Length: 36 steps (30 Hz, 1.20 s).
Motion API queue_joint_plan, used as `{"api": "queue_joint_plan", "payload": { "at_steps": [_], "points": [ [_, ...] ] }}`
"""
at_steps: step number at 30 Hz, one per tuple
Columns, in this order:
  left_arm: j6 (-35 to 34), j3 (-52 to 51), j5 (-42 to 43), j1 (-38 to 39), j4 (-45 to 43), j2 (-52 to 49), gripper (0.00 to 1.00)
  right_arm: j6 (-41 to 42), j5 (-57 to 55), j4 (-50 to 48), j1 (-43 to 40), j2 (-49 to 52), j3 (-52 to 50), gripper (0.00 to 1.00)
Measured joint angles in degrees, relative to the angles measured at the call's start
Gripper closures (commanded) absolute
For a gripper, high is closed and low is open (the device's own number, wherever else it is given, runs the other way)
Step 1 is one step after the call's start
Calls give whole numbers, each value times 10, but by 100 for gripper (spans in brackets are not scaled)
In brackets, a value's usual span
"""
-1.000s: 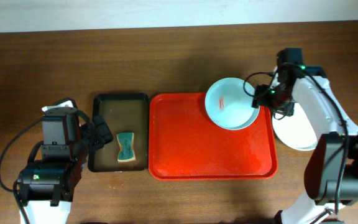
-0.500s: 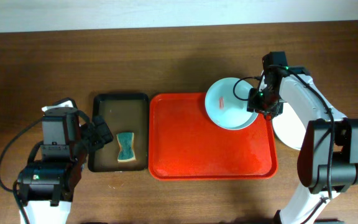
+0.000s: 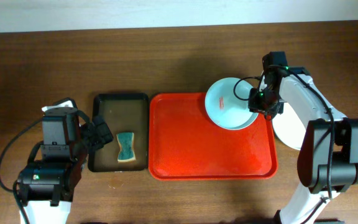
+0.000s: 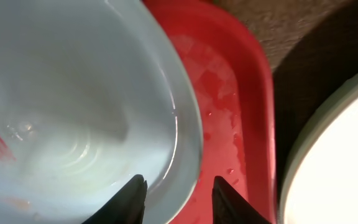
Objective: Clean dirty plates on tray and stack at the side
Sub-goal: 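Grasp the light blue plate with the right gripper and drag it to tray center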
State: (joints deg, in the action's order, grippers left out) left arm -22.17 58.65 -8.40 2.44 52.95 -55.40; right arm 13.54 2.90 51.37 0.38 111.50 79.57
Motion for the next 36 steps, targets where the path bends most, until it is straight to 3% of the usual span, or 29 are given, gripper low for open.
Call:
{"api": "queue_joint_plan", "payload": {
  "at_steps": [4,5,6,13,21,25,26,27,30,33,34,36],
  "points": [
    [0,0,0,0,0,0,1,0,-3,-26,0,0,-18,65],
    [0,0,0,0,0,0,1,0,-4,-40,0,0,-30,88],
    [0,0,0,0,0,0,1,0,-5,-47,0,0,-39,96],
    [0,0,0,0,0,0,1,2,34,-43,0,0,-48,96],
    [0,0,0,0,0,0,1,2,174,109,28,0,-50,96],
    [0,0,0,0,0,0,1,2,182,116,84,0,-69,88],
    [0,0,0,0,0,0,1,2,184,115,97,0,-74,81],
    [0,0,0,0,0,0,1,4,185,111,106,0,-75,65],
    [0,0,0,0,0,0,1,14,191,69,110,0,-76,63],
    [0,0,0,0,0,0,1,15,183,38,110,0,-76,74],
    [0,0,0,0,0,0,1,16,172,37,110,0,-76,96],
    [0,0,0,0,0,0,1,16,160,37,110,0,-76,96]
  ]
}}
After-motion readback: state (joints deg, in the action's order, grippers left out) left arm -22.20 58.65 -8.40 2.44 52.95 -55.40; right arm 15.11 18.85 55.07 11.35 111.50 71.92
